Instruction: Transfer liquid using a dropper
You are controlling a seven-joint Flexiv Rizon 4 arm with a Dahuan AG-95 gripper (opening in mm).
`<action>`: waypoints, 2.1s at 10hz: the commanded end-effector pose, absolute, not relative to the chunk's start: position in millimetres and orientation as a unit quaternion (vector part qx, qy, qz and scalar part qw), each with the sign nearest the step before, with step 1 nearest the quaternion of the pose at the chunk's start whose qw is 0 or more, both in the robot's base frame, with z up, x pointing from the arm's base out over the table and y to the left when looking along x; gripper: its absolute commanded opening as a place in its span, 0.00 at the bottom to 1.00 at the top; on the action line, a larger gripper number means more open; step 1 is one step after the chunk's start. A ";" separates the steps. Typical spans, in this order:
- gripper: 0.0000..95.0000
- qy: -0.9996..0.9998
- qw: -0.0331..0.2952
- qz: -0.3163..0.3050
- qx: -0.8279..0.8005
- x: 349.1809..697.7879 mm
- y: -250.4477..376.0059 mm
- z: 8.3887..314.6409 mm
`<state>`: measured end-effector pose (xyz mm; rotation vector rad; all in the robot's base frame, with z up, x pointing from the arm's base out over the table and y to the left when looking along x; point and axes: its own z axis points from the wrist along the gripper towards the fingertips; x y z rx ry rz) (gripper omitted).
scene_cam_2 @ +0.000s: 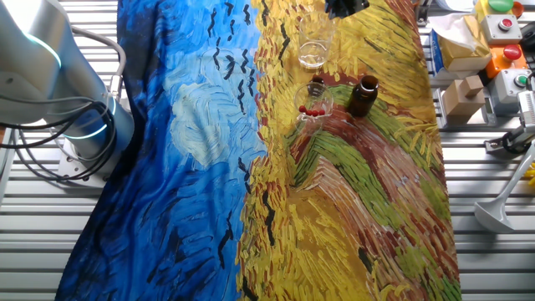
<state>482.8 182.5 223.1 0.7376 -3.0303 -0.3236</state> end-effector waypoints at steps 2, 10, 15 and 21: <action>0.00 -0.967 0.004 -0.103 0.233 483.2 182.6 222.9; 0.00 -0.960 0.013 -0.104 0.259 486.2 157.2 221.2; 0.00 -0.957 0.008 -0.112 0.266 487.6 149.5 219.5; 0.00 -0.950 0.006 -0.111 0.290 487.6 149.5 219.5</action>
